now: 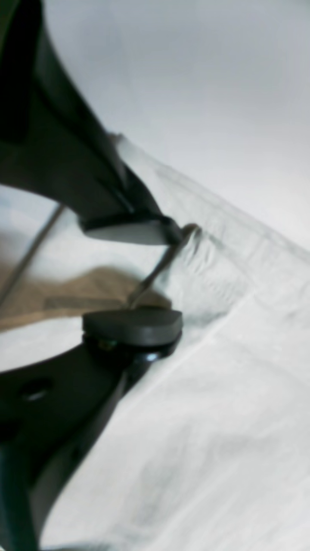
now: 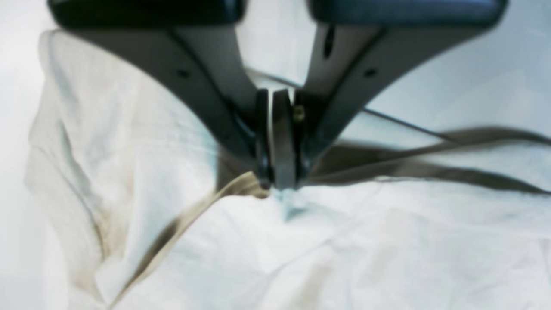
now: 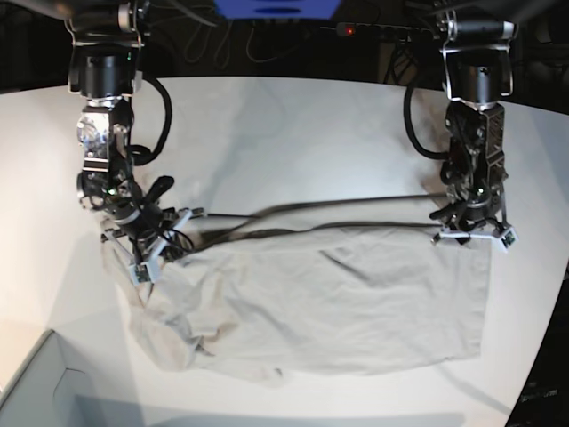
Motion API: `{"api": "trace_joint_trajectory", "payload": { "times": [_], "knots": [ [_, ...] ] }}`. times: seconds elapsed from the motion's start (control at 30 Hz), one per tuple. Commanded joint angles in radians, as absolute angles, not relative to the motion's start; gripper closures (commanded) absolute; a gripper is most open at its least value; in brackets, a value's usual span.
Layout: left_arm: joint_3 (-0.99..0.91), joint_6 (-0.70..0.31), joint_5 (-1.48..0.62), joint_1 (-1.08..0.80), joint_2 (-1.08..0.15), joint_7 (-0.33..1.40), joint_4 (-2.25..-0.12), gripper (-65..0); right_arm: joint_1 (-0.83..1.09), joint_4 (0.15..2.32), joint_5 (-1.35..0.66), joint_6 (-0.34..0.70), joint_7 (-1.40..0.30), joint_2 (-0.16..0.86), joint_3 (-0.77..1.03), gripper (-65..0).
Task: Layout the t-shirt on the table in an organized manner, then fold the t-shirt properly
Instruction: 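Pull the held shirt edge taut between both grippers, then drag the shirt edge away from the hem with both grippers, unfolding it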
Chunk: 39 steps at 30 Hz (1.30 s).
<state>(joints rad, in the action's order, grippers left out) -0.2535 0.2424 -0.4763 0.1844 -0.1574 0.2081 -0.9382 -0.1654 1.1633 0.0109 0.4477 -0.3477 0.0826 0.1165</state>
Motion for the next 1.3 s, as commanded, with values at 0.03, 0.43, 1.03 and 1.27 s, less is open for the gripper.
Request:
{"api": "trace_joint_trajectory", "payload": {
  "times": [0.03,0.43,1.03,1.27],
  "knots": [
    [-0.255,0.239,-0.47,0.211,-0.166,0.188,-0.954,-23.8,-0.185,1.181,-0.001,0.446,-0.325,0.09,0.117,0.0],
    [-0.255,0.239,-0.47,0.243,-0.17,0.186,-0.898,0.0,-0.183,1.181,-0.001,0.446,-0.325,0.091,0.119,0.0],
    [-0.255,0.248,-0.47,0.091,-0.166,0.197,-1.339,-0.1,-0.168,1.185,-0.001,0.446,-0.325,0.091,0.12,0.0],
    [-0.257,0.248,-0.472,-0.045,-0.157,0.197,-1.512,-0.1,-0.042,1.391,-0.001,0.446,-0.321,0.093,0.12,0.0]
  ]
}}
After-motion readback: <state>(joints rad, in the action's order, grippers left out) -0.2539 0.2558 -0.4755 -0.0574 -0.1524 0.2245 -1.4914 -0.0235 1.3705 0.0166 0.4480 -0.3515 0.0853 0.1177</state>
